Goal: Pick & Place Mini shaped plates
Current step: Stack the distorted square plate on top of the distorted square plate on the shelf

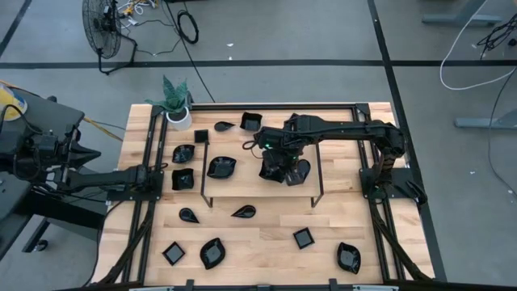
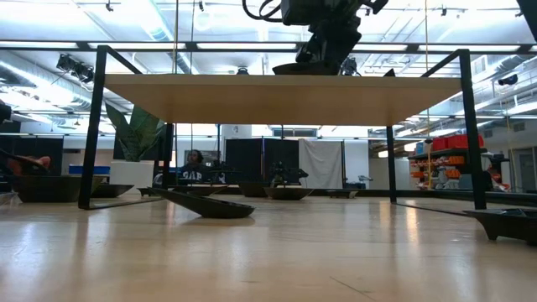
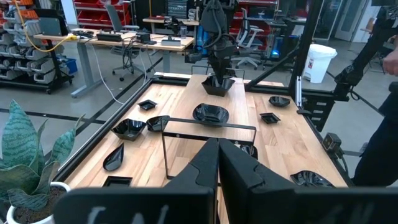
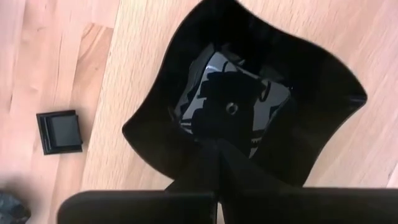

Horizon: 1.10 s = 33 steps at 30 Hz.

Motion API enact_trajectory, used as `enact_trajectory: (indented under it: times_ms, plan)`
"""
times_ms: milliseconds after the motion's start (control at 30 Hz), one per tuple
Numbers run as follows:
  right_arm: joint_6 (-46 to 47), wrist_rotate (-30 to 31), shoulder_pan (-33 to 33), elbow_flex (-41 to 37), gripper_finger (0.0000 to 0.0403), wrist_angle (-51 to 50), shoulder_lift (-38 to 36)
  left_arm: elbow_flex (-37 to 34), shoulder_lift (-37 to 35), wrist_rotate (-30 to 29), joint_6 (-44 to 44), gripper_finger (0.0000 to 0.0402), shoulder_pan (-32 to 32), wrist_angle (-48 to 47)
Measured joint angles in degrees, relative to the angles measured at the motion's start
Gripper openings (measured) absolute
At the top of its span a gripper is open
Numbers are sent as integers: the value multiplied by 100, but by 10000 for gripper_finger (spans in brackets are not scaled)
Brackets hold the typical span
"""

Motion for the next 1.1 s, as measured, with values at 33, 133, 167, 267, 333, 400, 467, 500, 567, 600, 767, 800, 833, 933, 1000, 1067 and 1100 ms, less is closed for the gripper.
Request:
enact_trajectory:
  times_ms: [33,133,167,267,333,400,467,500,567,600,767,800,833,933,1000,1067,1100]
  plan:
    - [-11,0,0,0,0,-24,0,0,0,0,-2,18,0,0]
    - [-37,74,2,0,0,-52,0,0,0,0,-1,18,-2,0]
    - [-53,98,2,0,0,-71,0,0,0,0,-1,18,0,-2]
    - [-115,126,2,0,0,-167,0,0,0,-1,-1,18,0,-1]
    - [-143,127,2,0,0,-193,0,0,0,0,-2,18,0,0]
    - [-144,141,2,0,0,-193,0,0,0,0,0,18,0,-2]
    - [-150,288,2,0,0,-208,-2,0,0,0,-3,18,-1,-1]
    - [-162,369,2,0,0,-230,-2,0,0,-1,-1,18,0,-1]
    - [-241,430,2,0,0,-302,-2,0,0,0,-2,18,-1,-2]
    - [-264,428,2,0,0,-315,-2,0,0,0,-3,18,-1,-1]
    - [-349,476,2,0,0,-331,-4,0,0,0,-2,18,-1,0]
    - [-382,542,2,0,0,-331,-4,0,0,0,-2,18,0,0]
    - [-405,627,8,0,0,-333,-4,0,0,0,-4,18,-2,0]
    - [-440,722,13,0,0,-335,-4,0,0,0,-2,18,-1,-1]
    - [-440,721,13,0,0,-335,-4,0,0,0,-2,18,-2,0]
    - [-440,721,13,0,0,-335,-4,0,0,-1,-2,18,-1,0]
    - [-440,721,13,0,0,-334,-4,0,0,0,-4,18,-2,-1]
